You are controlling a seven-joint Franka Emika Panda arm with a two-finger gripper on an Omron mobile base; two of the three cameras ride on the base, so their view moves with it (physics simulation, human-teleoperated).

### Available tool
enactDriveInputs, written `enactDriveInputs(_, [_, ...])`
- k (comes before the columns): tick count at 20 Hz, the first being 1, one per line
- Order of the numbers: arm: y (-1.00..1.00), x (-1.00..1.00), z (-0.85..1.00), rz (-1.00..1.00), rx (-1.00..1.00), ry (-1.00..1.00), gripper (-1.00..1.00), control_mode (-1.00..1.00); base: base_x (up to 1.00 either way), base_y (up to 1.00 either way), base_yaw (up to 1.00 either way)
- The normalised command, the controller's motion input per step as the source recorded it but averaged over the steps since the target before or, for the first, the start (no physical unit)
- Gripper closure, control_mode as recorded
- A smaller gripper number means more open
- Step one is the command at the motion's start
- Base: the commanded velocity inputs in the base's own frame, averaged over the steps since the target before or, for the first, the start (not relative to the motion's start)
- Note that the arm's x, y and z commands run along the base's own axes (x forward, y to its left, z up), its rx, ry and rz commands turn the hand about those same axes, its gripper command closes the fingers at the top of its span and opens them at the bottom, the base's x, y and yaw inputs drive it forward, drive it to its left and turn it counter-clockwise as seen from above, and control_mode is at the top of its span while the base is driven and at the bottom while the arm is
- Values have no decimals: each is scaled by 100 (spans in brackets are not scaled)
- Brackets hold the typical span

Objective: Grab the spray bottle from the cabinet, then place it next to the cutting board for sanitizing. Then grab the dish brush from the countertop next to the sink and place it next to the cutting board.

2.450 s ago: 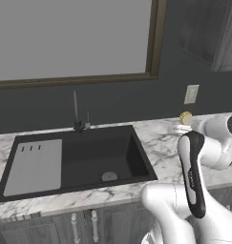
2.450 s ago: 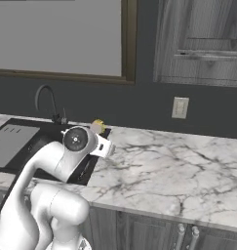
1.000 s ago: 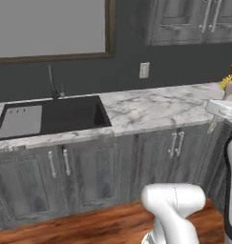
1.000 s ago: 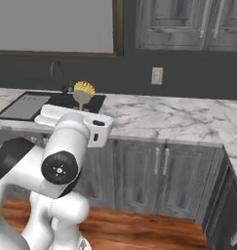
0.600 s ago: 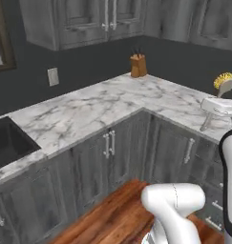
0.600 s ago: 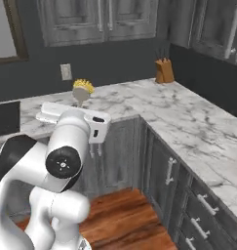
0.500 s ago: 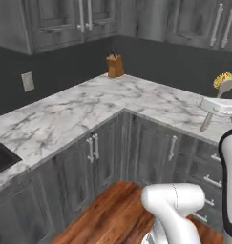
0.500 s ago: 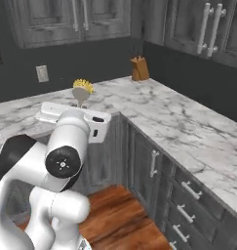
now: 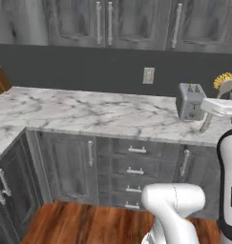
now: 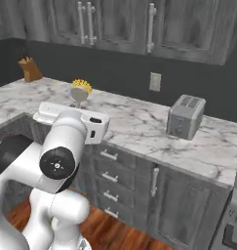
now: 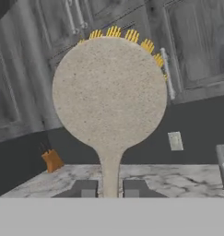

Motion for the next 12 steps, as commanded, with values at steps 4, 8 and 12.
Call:
enactDriveInputs(4, [0, 0, 0, 0, 0, 0, 100, 100, 9, -93, -68])
enactDriveInputs(8, [0, 0, 0, 0, 0, 0, 100, 100, 32, -100, -47])
enactDriveInputs(12, [0, 0, 0, 0, 0, 0, 100, 100, 4, -100, -22])
